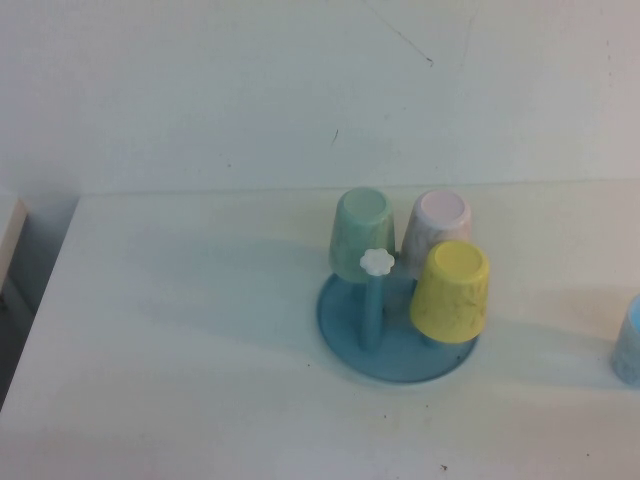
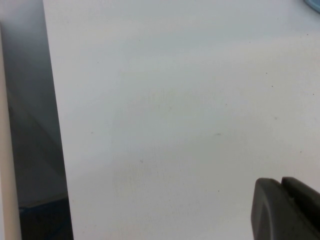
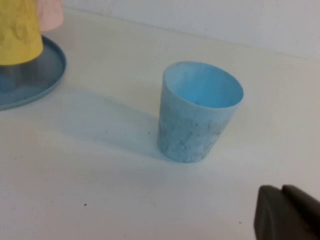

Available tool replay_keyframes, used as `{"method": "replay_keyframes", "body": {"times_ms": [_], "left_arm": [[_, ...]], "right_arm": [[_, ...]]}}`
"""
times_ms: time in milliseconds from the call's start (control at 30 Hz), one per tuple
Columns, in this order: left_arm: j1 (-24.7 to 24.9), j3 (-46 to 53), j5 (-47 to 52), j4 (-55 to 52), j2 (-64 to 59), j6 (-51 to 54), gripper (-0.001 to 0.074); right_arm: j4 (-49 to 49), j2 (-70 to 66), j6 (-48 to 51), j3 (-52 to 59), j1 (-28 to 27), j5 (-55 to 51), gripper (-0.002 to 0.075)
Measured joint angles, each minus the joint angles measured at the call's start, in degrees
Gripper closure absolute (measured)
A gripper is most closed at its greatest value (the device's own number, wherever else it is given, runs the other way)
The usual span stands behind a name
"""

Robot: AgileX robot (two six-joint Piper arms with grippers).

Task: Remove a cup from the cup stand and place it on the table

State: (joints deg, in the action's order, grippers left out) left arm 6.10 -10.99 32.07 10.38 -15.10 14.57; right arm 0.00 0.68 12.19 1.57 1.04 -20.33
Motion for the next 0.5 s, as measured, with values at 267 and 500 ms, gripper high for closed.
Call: {"method": "replay_keyframes", "body": {"times_ms": [267,500], "left_arm": [[0.0,0.0,0.0,0.0,0.0,0.0,0.0737],[0.0,0.0,0.0,0.0,0.0,0.0,0.0737]], "right_arm": [[0.0,0.0,-2.5,0.0,0.0,0.0,0.0727],[0.0,0.0,-4.0,0.0,0.0,0.0,0.0727]]}}
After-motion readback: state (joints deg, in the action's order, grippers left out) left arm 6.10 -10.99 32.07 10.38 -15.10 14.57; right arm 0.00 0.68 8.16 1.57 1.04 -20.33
